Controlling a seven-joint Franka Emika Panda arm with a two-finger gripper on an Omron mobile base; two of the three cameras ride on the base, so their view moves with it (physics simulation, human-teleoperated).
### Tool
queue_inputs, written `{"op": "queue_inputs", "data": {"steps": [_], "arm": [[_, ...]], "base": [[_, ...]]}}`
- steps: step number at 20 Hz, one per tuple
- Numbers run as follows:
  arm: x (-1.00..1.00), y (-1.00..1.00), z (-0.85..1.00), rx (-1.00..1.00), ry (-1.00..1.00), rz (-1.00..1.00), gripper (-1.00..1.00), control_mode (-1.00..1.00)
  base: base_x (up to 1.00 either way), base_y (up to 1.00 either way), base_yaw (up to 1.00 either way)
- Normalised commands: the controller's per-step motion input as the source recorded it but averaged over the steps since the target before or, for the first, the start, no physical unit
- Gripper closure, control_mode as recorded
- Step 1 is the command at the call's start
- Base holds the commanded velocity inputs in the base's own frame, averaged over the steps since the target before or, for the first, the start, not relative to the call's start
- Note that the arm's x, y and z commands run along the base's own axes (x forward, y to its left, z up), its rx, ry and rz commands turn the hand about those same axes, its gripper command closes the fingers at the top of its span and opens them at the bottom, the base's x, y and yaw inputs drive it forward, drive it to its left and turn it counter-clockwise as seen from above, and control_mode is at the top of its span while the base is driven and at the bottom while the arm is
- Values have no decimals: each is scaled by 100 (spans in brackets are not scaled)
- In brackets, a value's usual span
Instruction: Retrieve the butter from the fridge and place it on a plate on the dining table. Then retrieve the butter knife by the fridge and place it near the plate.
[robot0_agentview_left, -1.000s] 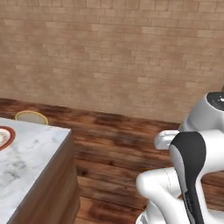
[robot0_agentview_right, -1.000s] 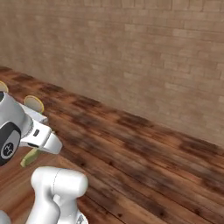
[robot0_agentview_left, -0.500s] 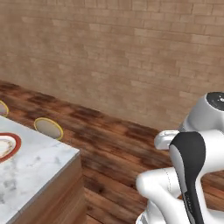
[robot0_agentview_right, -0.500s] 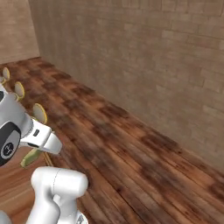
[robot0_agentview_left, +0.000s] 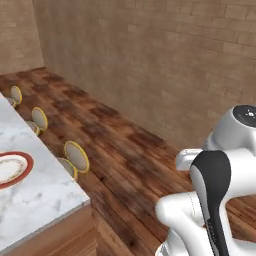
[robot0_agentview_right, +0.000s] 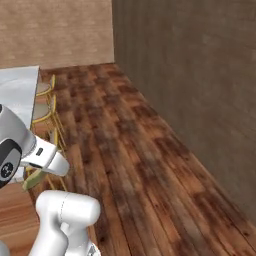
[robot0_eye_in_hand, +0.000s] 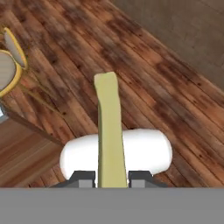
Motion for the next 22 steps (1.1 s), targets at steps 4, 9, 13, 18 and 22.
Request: {"op": "queue_inputs", "data": {"steps": [4, 9, 13, 18, 22], "arm": [[0, 0, 0, 0, 0, 0, 100, 100], [0, 0, 0, 0, 0, 0, 100, 100], [0, 0, 0, 0, 0, 0, 100, 100], [0, 0, 0, 0, 0, 0, 100, 100], [0, 0, 0, 0, 0, 0, 100, 100]], "base": [[67, -43, 75], [51, -41, 79], [38, -66, 71], [13, -96, 60], [1, -100, 53]]}}
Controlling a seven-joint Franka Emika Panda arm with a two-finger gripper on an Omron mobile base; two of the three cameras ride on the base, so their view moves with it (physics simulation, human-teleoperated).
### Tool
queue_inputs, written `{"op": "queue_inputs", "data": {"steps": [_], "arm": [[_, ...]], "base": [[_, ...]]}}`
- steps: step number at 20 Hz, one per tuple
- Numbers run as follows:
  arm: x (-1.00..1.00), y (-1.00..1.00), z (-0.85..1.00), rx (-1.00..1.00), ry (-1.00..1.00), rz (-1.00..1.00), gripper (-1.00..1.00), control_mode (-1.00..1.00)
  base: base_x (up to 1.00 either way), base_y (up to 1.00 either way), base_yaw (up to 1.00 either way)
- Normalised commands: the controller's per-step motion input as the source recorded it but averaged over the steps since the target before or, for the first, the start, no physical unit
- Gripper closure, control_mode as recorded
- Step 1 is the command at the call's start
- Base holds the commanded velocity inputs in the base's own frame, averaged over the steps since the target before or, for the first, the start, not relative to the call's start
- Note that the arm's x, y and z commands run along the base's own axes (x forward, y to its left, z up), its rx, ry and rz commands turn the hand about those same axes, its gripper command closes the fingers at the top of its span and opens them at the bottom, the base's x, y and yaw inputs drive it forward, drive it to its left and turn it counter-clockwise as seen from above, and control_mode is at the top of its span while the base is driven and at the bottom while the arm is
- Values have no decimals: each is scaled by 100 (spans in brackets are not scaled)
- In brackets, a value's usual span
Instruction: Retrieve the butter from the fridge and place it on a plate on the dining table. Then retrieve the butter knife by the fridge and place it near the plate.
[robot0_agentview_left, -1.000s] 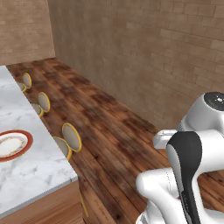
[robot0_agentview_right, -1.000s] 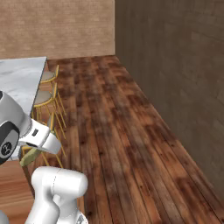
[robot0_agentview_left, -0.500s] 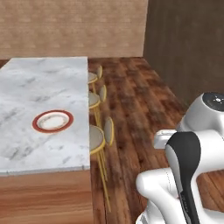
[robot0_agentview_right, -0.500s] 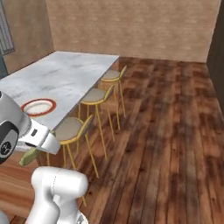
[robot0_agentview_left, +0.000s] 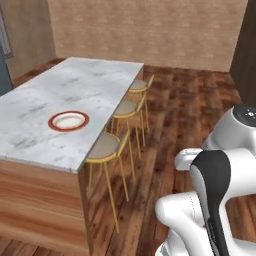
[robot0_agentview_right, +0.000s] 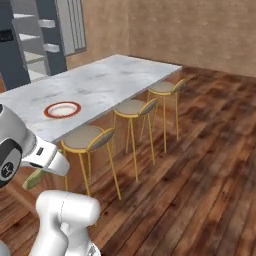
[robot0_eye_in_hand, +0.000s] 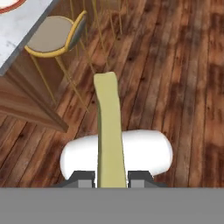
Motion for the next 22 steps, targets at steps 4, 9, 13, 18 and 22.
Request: {"op": "queue_inputs", "data": {"steps": [4, 9, 13, 18, 22], "arm": [[0, 0, 0, 0, 0, 0, 100, 100], [0, 0, 0, 0, 0, 0, 100, 100], [0, 0, 0, 0, 0, 0, 100, 100], [0, 0, 0, 0, 0, 0, 100, 100], [0, 0, 0, 0, 0, 0, 100, 100]], "base": [[3, -100, 52], [60, -100, 50], [91, -92, 43], [83, -39, 71], [73, -36, 76]]}}
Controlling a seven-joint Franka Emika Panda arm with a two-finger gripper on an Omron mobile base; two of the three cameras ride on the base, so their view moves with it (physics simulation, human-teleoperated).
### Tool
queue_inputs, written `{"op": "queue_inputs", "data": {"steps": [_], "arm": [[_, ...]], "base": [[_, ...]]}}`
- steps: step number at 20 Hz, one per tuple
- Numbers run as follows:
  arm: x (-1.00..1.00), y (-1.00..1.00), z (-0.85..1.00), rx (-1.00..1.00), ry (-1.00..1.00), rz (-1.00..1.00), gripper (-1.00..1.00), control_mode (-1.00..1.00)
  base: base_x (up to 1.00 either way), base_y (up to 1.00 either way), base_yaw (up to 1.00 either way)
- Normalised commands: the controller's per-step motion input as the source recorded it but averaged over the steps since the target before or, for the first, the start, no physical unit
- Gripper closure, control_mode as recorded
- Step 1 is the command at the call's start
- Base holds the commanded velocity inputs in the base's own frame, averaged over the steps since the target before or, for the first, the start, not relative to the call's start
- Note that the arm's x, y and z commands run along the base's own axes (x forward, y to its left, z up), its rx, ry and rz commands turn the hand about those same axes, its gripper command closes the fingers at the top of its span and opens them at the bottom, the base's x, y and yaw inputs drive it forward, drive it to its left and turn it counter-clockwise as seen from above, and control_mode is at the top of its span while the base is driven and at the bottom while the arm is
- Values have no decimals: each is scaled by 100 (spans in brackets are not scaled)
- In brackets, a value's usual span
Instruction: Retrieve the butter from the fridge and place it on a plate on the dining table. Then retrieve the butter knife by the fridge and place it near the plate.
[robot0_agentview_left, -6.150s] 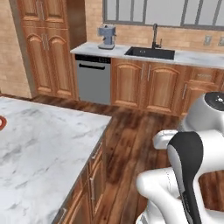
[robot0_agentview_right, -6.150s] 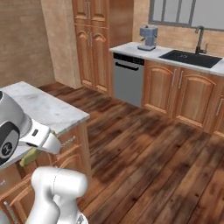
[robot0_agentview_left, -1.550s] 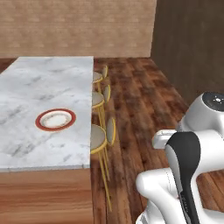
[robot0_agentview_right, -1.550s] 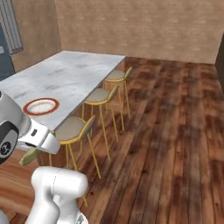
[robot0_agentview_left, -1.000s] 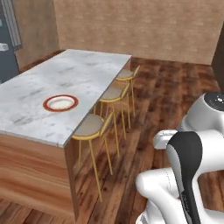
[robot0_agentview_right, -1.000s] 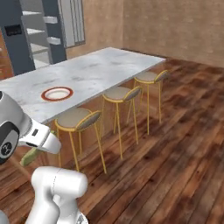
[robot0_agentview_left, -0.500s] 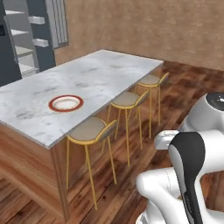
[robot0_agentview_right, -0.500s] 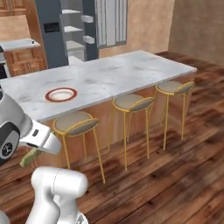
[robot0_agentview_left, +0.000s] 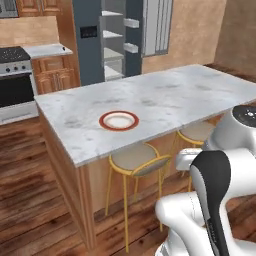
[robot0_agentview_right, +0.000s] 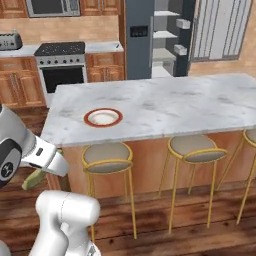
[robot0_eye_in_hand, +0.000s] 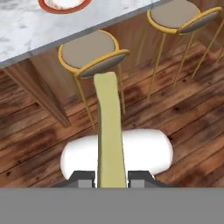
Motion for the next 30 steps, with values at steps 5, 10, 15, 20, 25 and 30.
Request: {"op": "queue_inputs", "data": {"steps": [5, 10, 15, 20, 25, 30], "arm": [[0, 0, 0, 0, 0, 0, 100, 100], [0, 0, 0, 0, 0, 0, 100, 100], [0, 0, 0, 0, 0, 0, 100, 100], [0, 0, 0, 0, 0, 0, 100, 100], [0, 0, 0, 0, 0, 0, 100, 100], [0, 0, 0, 0, 0, 0, 100, 100]], "base": [[42, -81, 61], [32, -87, 35], [28, 0, 0], [55, 45, -6], [55, 54, -6], [46, 43, -3]]}}
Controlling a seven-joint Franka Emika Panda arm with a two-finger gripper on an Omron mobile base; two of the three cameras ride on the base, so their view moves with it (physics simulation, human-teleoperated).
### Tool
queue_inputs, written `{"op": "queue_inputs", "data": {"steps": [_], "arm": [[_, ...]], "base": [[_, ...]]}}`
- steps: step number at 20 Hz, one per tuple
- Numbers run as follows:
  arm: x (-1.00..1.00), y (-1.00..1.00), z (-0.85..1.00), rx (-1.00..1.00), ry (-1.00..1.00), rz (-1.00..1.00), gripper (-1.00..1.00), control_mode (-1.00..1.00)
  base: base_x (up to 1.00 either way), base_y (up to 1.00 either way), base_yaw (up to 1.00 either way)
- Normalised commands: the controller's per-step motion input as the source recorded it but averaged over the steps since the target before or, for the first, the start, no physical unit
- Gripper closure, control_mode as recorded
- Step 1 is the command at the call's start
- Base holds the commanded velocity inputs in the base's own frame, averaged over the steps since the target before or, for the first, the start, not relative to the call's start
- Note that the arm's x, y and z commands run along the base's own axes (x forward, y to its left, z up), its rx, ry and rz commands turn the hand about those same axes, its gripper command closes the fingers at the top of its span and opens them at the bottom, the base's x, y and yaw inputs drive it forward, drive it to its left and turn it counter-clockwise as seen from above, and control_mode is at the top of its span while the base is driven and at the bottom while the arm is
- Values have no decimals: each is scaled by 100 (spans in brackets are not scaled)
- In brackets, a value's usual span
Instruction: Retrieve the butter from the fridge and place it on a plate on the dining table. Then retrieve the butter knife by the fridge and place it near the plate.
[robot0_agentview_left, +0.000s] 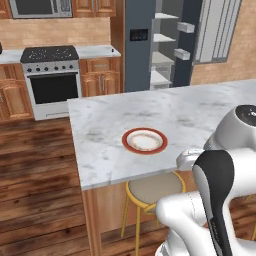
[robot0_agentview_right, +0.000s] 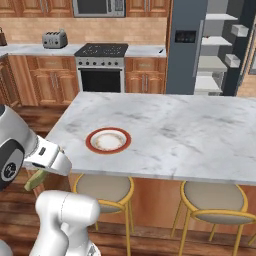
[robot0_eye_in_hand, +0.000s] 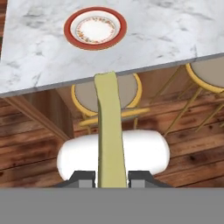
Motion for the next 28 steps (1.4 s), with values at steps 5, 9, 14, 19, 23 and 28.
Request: {"op": "queue_inputs", "data": {"steps": [5, 9, 14, 19, 23, 28], "arm": [[0, 0, 0, 0, 0, 0, 100, 100], [81, 0, 0, 0, 0, 0, 100, -100], [100, 0, 0, 0, 3, 0, 100, -100], [100, 0, 0, 0, 5, 0, 100, -100], [100, 0, -9, 2, 12, 0, 100, -100], [100, -6, -35, 1, 1, 0, 100, -100]], "base": [[46, 0, 0], [0, 0, 0], [0, 0, 0], [0, 0, 0], [0, 0, 0], [0, 0, 0]]}}
